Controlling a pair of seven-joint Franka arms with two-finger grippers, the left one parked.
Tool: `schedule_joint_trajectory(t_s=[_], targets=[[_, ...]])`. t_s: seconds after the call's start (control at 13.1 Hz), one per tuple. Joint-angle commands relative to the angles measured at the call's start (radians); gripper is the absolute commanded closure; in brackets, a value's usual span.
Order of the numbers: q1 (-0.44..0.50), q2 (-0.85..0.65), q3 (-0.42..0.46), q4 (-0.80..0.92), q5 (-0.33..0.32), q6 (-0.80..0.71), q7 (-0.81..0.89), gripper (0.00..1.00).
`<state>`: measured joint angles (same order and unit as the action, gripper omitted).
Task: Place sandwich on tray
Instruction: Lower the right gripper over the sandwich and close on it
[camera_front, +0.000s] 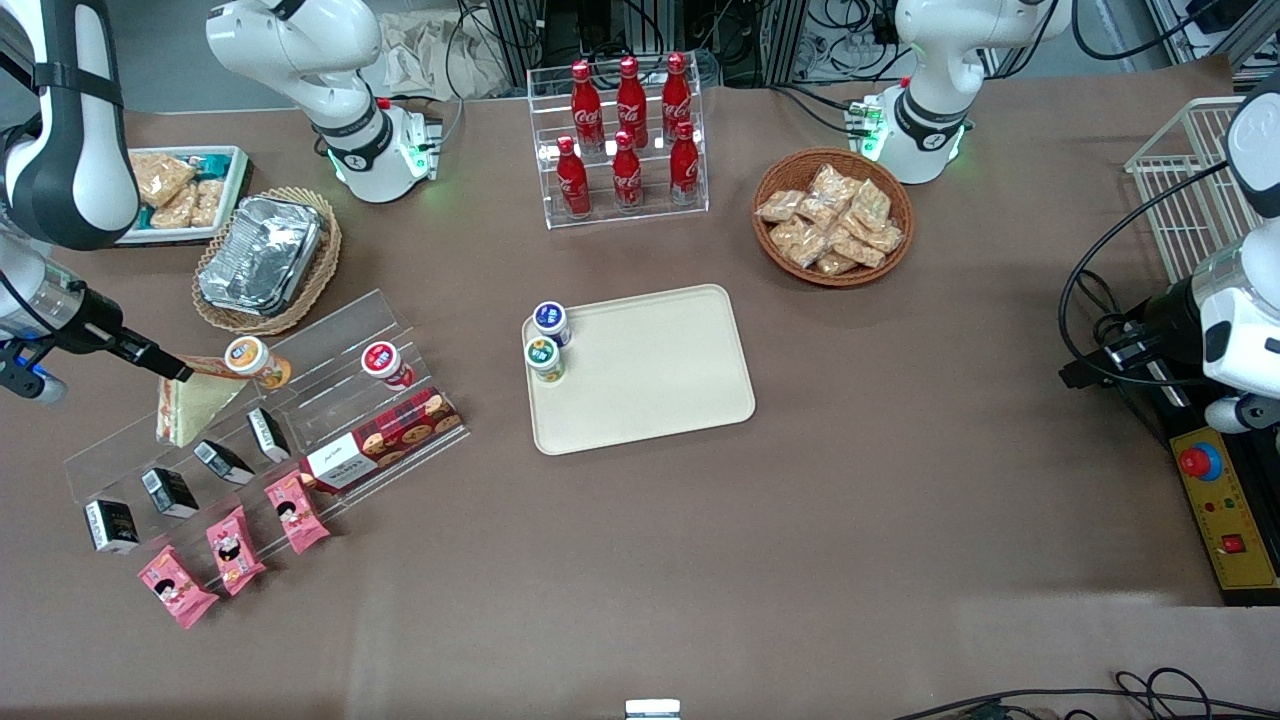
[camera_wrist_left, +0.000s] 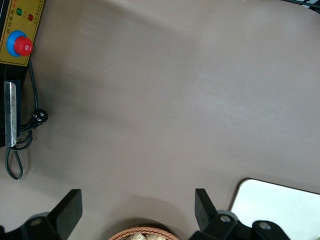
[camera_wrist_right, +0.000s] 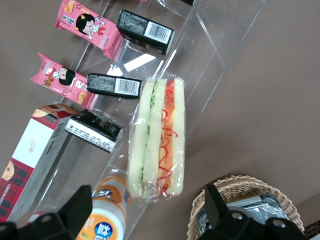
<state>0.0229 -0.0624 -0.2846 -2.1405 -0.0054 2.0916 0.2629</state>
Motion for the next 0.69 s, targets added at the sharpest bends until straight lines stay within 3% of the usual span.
schedule_joint_trajectory(t_s=[0.0,0.46,0.61], targets=[[0.002,0.01,-0.007,-0.021,0.035,0.041,-0.021,0.0],[-0.001,0.056,-0.011,-0.085,0.056,0.168,-0.06,0.0],[0.003,0.078,-0.036,-0.111,0.097,0.226,-0.112,0.0]])
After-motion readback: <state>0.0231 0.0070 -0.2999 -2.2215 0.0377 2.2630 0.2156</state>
